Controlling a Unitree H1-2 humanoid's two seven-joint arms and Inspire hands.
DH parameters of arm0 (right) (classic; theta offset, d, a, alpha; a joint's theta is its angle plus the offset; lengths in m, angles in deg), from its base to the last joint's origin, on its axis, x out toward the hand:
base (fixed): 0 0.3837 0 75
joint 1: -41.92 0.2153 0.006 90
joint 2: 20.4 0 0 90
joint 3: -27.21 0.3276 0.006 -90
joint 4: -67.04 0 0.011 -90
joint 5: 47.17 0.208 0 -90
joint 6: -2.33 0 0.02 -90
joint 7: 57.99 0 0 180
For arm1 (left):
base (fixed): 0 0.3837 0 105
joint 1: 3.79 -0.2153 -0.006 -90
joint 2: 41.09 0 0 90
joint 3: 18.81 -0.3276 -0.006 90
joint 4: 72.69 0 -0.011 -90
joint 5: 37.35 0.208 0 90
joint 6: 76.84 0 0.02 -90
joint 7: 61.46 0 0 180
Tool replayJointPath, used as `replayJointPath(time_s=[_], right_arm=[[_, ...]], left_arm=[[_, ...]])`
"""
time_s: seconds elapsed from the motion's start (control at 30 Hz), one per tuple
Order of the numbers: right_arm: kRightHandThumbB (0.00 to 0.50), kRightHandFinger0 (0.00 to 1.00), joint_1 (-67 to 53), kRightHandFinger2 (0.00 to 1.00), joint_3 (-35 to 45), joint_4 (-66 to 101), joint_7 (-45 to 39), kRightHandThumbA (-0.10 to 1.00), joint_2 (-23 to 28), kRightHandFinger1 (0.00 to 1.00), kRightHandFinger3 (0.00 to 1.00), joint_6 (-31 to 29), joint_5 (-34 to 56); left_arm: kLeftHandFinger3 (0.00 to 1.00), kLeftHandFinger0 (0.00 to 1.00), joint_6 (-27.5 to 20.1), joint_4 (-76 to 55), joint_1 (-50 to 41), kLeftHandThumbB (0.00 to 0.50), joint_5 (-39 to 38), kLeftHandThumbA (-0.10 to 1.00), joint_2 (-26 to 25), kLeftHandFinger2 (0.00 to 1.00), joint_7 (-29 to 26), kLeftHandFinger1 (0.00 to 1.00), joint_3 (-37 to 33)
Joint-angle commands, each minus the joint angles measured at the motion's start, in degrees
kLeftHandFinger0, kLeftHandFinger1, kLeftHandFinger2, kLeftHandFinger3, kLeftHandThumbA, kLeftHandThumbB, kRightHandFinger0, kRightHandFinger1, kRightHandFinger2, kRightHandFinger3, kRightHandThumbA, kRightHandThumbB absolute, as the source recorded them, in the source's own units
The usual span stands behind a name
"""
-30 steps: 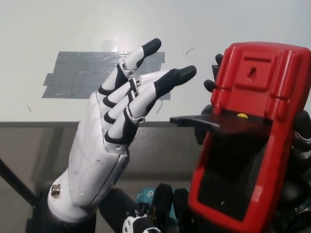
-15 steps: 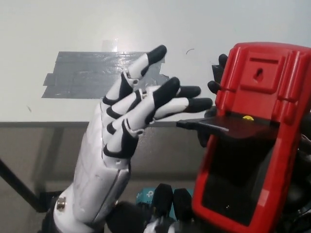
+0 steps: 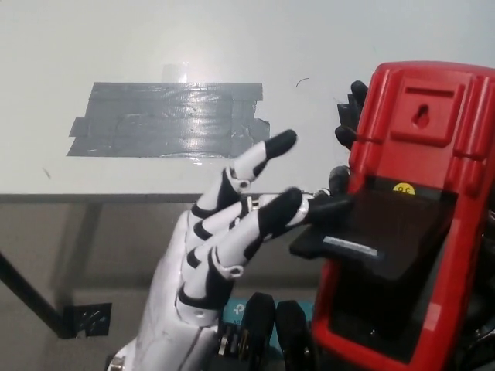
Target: The robot first picks the multimeter with right hand and then unfolds the black stand on the back of it using left hand
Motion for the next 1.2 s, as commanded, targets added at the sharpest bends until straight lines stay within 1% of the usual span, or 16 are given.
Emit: replayJointPath(time_s=[0.0, 0.07, 0.1, 0.13, 0.17, 0.2, 0.23, 0.27, 0.33, 0.37, 0.43, 0.57, 0.7, 0.9, 0.97, 1.17], right_arm=[[0.190, 0.00, 2.5, 0.00, 0.6, 2.3, -0.3, -0.10, -1.3, 0.00, 0.00, -4.1, 3.3], [0.199, 0.00, 1.6, 0.00, 0.1, 4.7, 3.9, -0.10, -2.5, 0.00, 0.00, -4.8, 3.1], [0.190, 0.00, 1.6, 0.00, 0.0, 5.1, 4.8, -0.10, -2.7, 0.00, 0.00, -4.8, 3.2], [0.179, 0.00, 1.4, 0.02, -0.2, 6.2, 7.7, -0.10, -3.1, 0.00, 0.01, -5.3, 4.3], [0.174, 0.00, 1.3, 0.02, -0.4, 7.0, 10.1, -0.10, -3.5, 0.00, 0.01, -5.6, 5.6], [0.185, 0.00, 1.4, 0.04, -0.7, 7.5, 12.3, -0.10, -3.7, 0.00, 0.02, -6.1, 6.9], [0.181, 0.00, 1.4, 0.06, -1.0, 8.8, 15.5, -0.10, -4.9, 0.01, 0.03, -7.0, 7.4], [0.171, 0.00, 1.4, 0.09, -1.1, 9.5, 17.0, -0.10, -5.7, 0.02, 0.05, -7.3, 6.5], [0.173, 0.00, 1.1, 0.16, -1.4, 10.7, 20.6, -0.10, -7.6, 0.05, 0.07, -8.3, 5.7], [0.138, 0.00, 0.9, 0.28, -1.2, 10.8, 20.6, -0.10, -8.6, 0.10, 0.11, -8.7, 4.5], [0.114, 0.00, 1.4, 0.46, -0.3, 11.7, 26.7, -0.10, -11.7, 0.12, 0.19, -10.0, 2.8], [0.082, 0.00, 2.5, 0.58, 1.1, 12.5, 33.8, -0.10, -14.8, 0.09, 0.54, -10.2, -0.2], [0.080, 0.00, 3.2, 0.77, 1.7, 12.5, 37.8, -0.10, -17.3, 0.26, 0.97, -11.5, 0.8], [0.081, 0.00, 2.6, 0.77, 1.4, 11.3, 37.1, -0.10, -16.0, 0.29, 1.00, -11.2, 0.9], [0.087, 0.00, 2.5, 0.77, 1.3, 10.9, 37.4, -0.10, -15.1, 0.30, 1.00, -11.8, 1.9], [0.079, 0.00, 1.6, 0.75, 0.2, 10.3, 36.3, -0.10, -12.8, 0.29, 1.00, -12.9, 2.9]], left_arm=[[1.00, 1.00, -1.2, 0.5, -1.5, 0.500, -0.8, 0.96, 1.0, 0.78, -0.6, 0.70, -1.1], [1.00, 1.00, -5.5, 1.9, -1.9, 0.500, 0.5, 1.00, -0.7, 0.88, -1.1, 0.85, -0.6], [1.00, 1.00, -4.5, 1.9, -2.5, 0.391, -0.7, 0.96, -0.1, 0.86, -1.2, 0.83, -1.0], [1.00, 1.00, -3.8, 2.4, -3.4, 0.207, -2.4, 1.00, 0.6, 0.88, -1.5, 0.83, -1.7], [1.00, 1.00, -5.1, 3.1, -3.5, 0.165, -2.3, 1.00, 0.2, 0.89, -1.6, 0.83, -1.9], [1.00, 1.00, -7.0, 4.0, -3.9, 0.214, -1.7, 1.00, 0.0, 0.96, -2.0, 0.84, -1.9], [1.00, 1.00, -8.3, 4.3, -4.1, 0.431, 4.2, 1.00, -0.7, 0.92, -4.5, 0.82, -1.8], [1.00, 1.00, -8.3, 4.1, -3.9, 0.497, 7.3, 1.00, -2.2, 0.89, -5.8, 0.81, -2.3], [1.00, 1.00, -8.3, 3.5, -4.2, 0.500, 12.1, 1.00, -3.1, 0.81, -8.2, 0.74, -2.8], [1.00, 1.00, -8.3, 3.7, -3.3, 0.438, 16.1, 1.00, -4.8, 0.78, -11.3, 0.73, -3.9], [1.00, 1.00, -8.3, 3.7, -2.0, 0.490, 19.6, 1.00, -6.5, 0.73, -13.3, 0.79, -5.8], [1.00, 1.00, -8.3, 4.6, -3.4, 0.474, 25.2, 1.00, -8.1, 0.66, -16.8, 0.74, -8.1], [1.00, 1.00, -8.3, 5.9, -5.4, 0.500, 24.7, 1.00, -9.0, 0.81, -17.5, 0.82, -9.5], [1.00, 1.00, -8.3, 6.1, -5.8, 0.500, 21.9, 1.00, -8.6, 0.80, -17.5, 0.73, -7.9], [1.00, 1.00, -6.8, 5.4, -4.5, 0.500, 14.2, 1.00, -9.1, 0.93, -13.3, 0.96, -5.1], [1.00, 1.00, -5.4, 4.4, 4.0, 0.483, 4.9, 1.00, -9.3, 0.94, -16.8, 0.90, 5.5]])
